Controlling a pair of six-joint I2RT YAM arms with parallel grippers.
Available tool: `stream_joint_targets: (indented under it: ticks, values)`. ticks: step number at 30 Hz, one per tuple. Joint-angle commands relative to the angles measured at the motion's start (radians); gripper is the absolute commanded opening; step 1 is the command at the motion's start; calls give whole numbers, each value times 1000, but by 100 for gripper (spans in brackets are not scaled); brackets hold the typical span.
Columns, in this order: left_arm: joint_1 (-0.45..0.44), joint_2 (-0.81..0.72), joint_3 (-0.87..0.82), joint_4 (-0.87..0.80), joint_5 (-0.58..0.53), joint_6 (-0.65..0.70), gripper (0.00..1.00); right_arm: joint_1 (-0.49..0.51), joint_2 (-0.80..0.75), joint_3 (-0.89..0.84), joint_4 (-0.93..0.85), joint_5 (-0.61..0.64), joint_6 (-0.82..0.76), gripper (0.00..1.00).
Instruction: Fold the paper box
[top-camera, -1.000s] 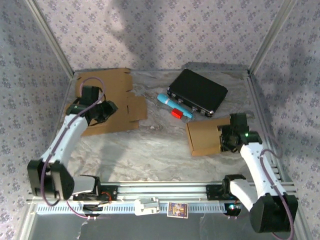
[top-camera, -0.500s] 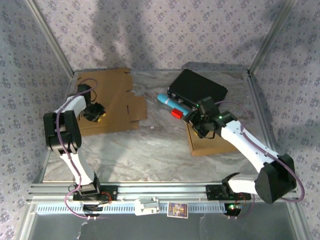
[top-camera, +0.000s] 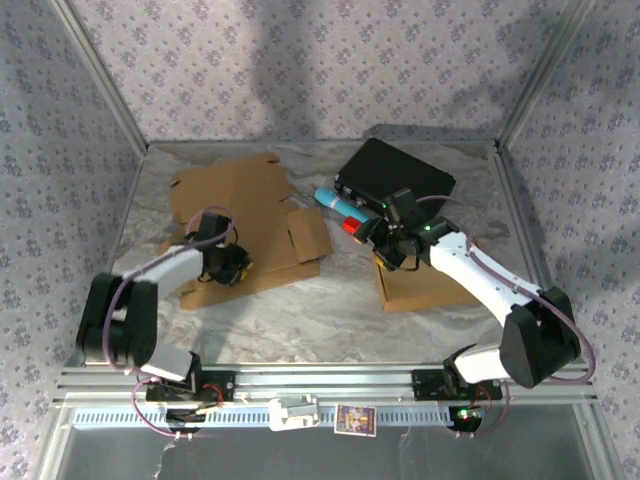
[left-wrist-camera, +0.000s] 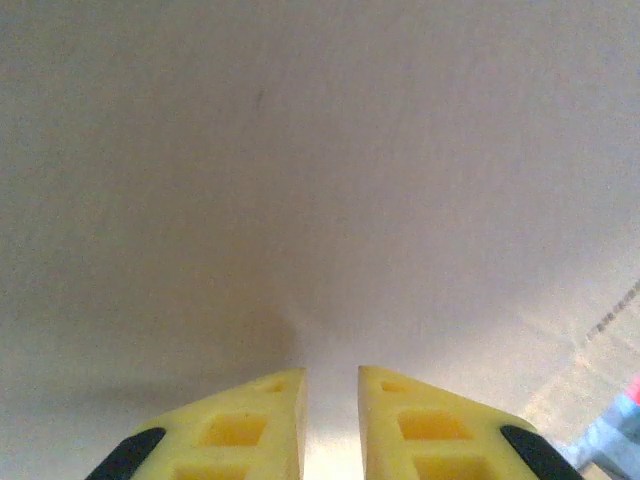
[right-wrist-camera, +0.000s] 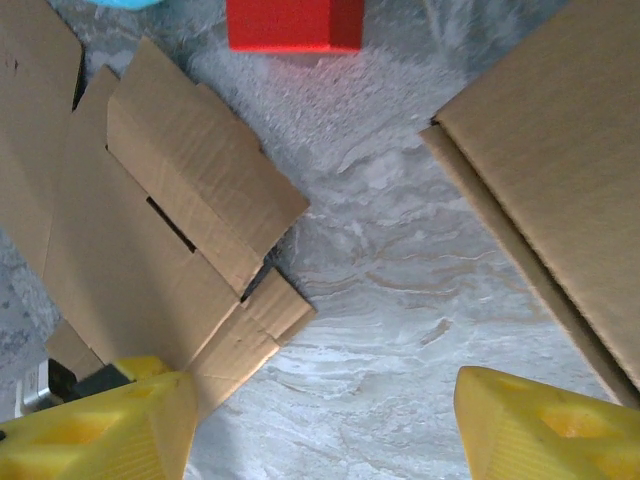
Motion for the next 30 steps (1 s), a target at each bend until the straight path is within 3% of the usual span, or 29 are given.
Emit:
stream_joint_targets:
  ticks: [1,5,11,14,19,30]
  values:
    - [-2,-124,18,-43,-113,-176,23,25,53,22,62,-49,6,70]
    - [65,-146,88,-63,-40,-116,26,81,91,-5,163,-32,75,68]
    - [319,-47,259,-212,46,225,27,138,193,-73,455,-1,242,65]
    - [387,64,357,-269,53,399,27,154,259,-117,608,24,333,63]
    - [403,214,395,-230,83,499,24,178,324,-169,777,106,408,61]
    - [405,317,325,-200,85,539,23,207,434,-183,913,134,485,57]
